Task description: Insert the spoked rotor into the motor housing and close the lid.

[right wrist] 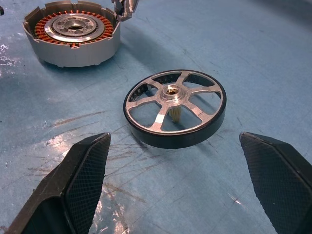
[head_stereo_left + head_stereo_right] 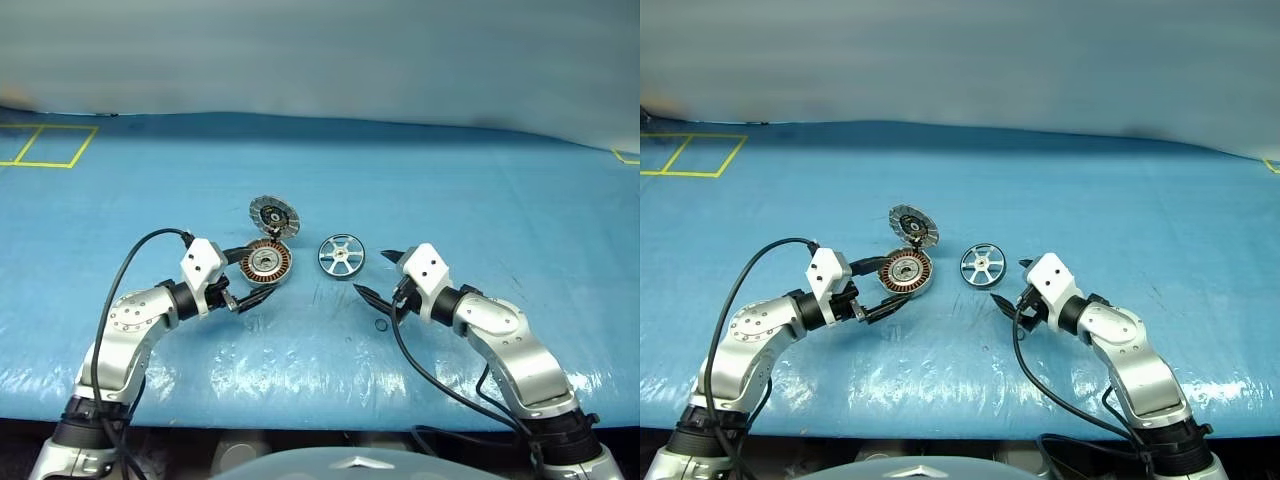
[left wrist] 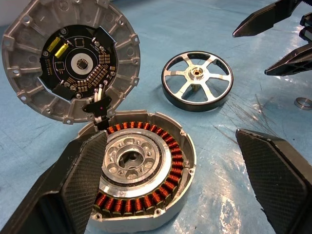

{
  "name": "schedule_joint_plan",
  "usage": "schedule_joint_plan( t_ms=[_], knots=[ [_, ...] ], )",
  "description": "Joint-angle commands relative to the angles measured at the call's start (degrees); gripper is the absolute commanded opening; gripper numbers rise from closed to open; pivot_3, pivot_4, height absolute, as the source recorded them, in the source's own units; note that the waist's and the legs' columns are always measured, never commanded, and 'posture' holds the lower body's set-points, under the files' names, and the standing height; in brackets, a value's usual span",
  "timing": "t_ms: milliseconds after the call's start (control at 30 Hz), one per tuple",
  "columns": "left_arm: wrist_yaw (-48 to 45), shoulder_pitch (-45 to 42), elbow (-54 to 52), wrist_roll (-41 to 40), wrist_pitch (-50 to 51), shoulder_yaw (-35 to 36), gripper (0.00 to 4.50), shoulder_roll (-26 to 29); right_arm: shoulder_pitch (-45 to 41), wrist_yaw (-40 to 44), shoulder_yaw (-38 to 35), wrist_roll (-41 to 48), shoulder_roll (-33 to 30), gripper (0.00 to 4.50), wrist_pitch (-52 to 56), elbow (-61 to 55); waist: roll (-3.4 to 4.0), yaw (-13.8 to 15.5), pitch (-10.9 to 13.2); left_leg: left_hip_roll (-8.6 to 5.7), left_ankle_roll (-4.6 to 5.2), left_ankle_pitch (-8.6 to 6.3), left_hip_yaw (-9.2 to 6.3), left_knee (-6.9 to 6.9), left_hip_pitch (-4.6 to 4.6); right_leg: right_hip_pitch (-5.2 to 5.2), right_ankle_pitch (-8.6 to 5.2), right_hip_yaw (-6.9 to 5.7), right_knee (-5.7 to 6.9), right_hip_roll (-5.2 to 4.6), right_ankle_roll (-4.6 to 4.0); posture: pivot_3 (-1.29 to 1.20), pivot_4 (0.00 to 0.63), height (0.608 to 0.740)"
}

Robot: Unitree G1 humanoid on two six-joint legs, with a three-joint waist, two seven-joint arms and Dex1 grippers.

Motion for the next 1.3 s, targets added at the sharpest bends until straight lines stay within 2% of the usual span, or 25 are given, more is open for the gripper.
schedule_joint_plan(
  t_ms=[33,400,833,1067,1300],
  knots=[
    [-0.2,-0.4,-2.4,-0.6,0.2,0.4,4.49,0.4,-0.2,0.1,-0.2,0.1,-0.3,4.46,-0.8,-2.4,0.00,0.0,0.0,0.00,0.00,0.00,0.00,0.00,0.00,0.00,0.00,0.00,0.00,0.00,0.00,0.00,0.150,0.740],
    [0.3,-1.4,-1.9,-0.1,-0.7,1.2,4.49,0.3,-0.7,-1.0,-0.8,-0.7,0.5,4.46,-1.1,-2.5,-0.02,0.2,0.0,0.00,0.00,0.00,0.00,0.00,0.00,0.00,0.00,0.00,0.00,-0.01,0.00,0.00,0.150,0.740],
    [0.3,-0.8,-3.9,-0.5,-0.3,0.0,4.49,-0.5,1.8,-0.5,-4.6,-0.1,-4.5,4.46,0.4,-5.3,-0.04,0.3,0.0,-0.01,0.00,0.00,0.00,0.01,0.00,0.01,0.01,0.00,0.00,-0.01,0.01,0.00,0.150,0.740],
    [-0.2,0.0,-3.7,-1.4,0.6,2.1,4.49,1.0,-0.6,1.5,1.3,-1.2,-4.9,4.46,1.4,-8.2,-0.05,0.1,0.0,-0.01,0.00,0.00,0.01,0.03,0.01,0.00,0.01,0.01,0.04,0.01,0.02,0.00,0.150,0.740],
    [1.8,3.0,-3.9,-0.3,0.0,5.6,4.49,2.8,-11.7,8.4,11.1,-4.2,-4.6,4.46,-1.0,-4.1,-0.16,0.0,0.1,0.24,0.00,0.00,0.02,0.14,0.00,0.02,0.03,-0.01,0.07,0.00,0.04,0.00,0.150,0.740]
  ],
)
